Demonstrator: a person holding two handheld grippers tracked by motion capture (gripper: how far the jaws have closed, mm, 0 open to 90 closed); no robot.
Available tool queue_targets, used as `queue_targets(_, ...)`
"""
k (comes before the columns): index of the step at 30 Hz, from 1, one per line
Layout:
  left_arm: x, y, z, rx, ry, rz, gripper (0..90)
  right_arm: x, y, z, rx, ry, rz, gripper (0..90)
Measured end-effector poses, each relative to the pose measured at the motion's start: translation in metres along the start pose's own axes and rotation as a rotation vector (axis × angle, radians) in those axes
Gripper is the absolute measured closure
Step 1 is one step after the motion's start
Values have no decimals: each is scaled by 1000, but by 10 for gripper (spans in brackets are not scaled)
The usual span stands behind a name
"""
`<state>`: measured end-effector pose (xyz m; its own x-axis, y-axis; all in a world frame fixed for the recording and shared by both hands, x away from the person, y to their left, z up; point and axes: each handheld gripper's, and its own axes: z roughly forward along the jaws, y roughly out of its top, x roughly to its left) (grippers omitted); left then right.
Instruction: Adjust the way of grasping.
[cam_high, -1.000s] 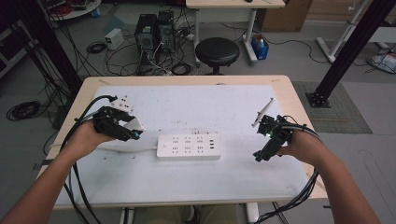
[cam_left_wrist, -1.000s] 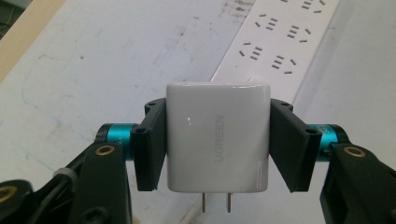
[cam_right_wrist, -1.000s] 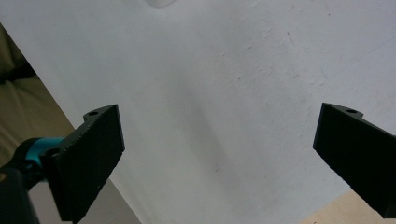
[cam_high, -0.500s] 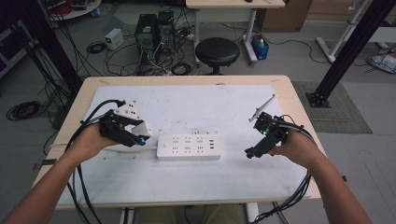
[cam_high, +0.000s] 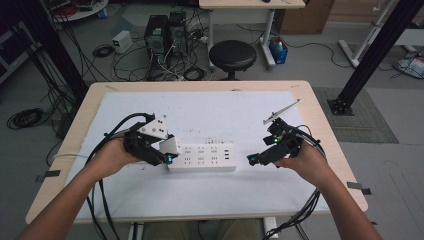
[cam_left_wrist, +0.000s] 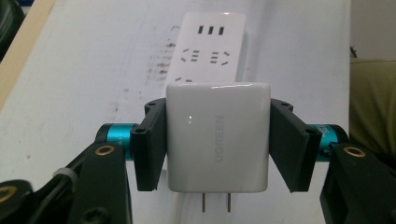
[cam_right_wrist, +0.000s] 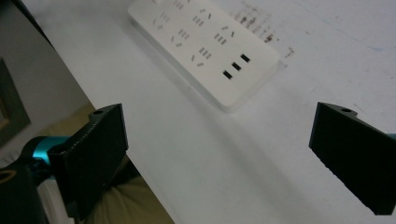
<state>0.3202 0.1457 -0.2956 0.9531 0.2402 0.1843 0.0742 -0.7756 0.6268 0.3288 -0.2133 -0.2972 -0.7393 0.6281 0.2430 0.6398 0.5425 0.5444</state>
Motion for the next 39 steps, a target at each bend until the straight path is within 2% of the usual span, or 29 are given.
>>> queue_targets(2, -4, 4, 4, -7, -12, 14, 424, 0, 0, 1, -17, 16, 8, 38)
queue_targets(3, -6, 6, 6, -4, -15, 28, 424, 2, 1, 5, -36, 56, 53, 38)
queue_targets(4, -7, 8, 8, -8, -16, 31, 424, 2, 1, 7, -51, 76, 65, 38)
queue_targets(5, -7, 8, 8, -8, -16, 31, 424, 2, 1, 7, -51, 76, 65, 38)
queue_targets(6, -9, 11, 11, -15, -23, 33, 424, 3, 1, 9, -65, 99, 79, 38)
queue_targets(7, -10, 13, 13, -18, -28, 35, 424, 5, 2, 12, -86, 147, 112, 38)
queue_targets(8, -10, 13, 13, -18, -28, 35, 424, 5, 2, 12, -86, 147, 112, 38)
queue_targets(10, -11, 20, 20, -28, -35, 37, 424, 9, 4, 17, -113, 193, 161, 38)
queue_targets(17, -15, 39, 34, -44, -44, 60, 424, 6, 6, 26, -129, 300, 297, 39)
queue_targets(20, -16, 45, 39, -52, -48, 67, 424, 5, 8, 28, -133, 316, 313, 39)
queue_targets(22, -18, 49, 41, -57, -49, 72, 424, 4, 10, 30, -128, 328, 341, 39)
queue_targets(26, -18, 56, 47, -55, -50, 82, 424, 5, 14, 35, -131, 377, 375, 48)
queue_targets(31, -20, 63, 53, -58, -55, 90, 424, 5, 20, 44, -106, 379, 397, 50)
queue_targets(35, -21, 68, 57, -48, -55, 107, 424, 3, 23, 51, -90, 404, 426, 85)
queue_targets(36, -21, 69, 58, -47, -54, 107, 424, 3, 24, 53, -91, 414, 424, 150)
queue_targets(39, -21, 71, 60, -51, -54, 102, 424, 3, 27, 58, -90, 430, 437, 162)
